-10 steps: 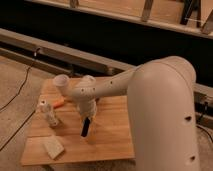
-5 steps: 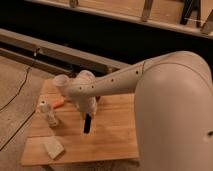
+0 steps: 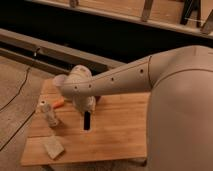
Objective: Place the eraser on the white sponge
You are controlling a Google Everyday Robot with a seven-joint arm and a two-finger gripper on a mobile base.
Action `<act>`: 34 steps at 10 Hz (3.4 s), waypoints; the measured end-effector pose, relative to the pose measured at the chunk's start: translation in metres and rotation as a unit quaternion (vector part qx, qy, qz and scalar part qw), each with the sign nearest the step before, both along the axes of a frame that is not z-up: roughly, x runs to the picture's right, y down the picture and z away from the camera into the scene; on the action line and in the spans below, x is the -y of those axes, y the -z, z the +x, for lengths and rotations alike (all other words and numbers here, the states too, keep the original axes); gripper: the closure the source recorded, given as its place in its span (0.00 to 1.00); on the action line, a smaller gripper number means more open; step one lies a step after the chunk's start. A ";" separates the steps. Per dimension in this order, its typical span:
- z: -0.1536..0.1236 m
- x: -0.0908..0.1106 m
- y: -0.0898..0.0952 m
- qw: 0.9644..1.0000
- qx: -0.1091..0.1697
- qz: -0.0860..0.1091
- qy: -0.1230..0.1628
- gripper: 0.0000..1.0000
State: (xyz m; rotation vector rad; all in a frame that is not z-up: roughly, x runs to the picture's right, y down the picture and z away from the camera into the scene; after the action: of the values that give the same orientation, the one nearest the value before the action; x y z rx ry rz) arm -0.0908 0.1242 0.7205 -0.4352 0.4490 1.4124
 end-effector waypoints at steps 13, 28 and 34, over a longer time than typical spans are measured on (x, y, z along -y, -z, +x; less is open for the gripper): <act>-0.096 -0.057 0.020 0.971 0.156 -0.073 0.166 1.00; -0.175 -0.118 0.013 0.883 0.254 -0.115 0.378 1.00; -0.193 -0.126 -0.009 0.872 0.259 -0.123 0.397 1.00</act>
State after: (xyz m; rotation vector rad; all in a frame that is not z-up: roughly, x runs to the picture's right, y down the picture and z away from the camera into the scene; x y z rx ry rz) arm -0.2835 0.2507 0.7293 -0.7122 0.3054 0.4050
